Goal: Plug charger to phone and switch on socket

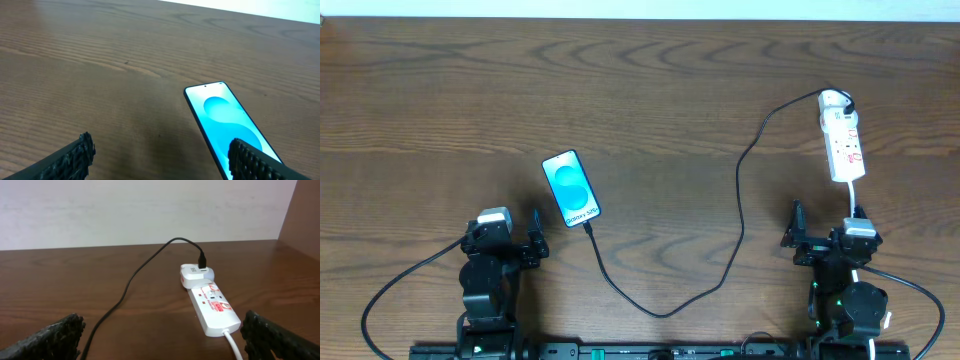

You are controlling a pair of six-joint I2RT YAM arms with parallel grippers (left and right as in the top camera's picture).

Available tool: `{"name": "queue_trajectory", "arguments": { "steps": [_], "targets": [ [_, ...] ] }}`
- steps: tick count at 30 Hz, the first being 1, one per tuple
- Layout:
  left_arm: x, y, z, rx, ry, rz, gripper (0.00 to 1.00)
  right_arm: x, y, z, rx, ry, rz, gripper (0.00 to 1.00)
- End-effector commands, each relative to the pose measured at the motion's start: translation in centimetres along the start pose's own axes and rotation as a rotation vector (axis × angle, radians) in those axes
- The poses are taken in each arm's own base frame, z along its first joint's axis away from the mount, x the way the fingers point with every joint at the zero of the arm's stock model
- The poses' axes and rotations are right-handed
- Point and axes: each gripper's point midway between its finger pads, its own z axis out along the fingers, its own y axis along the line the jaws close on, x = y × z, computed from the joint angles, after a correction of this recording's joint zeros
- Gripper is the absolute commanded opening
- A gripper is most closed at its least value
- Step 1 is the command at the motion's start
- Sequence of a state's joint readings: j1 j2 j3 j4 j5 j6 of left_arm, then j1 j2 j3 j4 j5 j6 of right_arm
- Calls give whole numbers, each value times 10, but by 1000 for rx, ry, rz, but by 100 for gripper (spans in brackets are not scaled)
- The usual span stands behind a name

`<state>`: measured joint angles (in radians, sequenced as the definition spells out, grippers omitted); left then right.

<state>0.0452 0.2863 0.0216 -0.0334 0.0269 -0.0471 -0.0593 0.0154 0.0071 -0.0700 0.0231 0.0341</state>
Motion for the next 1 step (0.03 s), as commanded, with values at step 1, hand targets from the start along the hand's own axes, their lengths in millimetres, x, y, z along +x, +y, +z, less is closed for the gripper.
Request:
{"name": "queue_trajectory", "arguments": {
  "steps": [1],
  "targets": [
    [18, 5, 1, -23, 55, 17, 87, -1, 1, 0, -1, -5, 10, 99]
  ]
}}
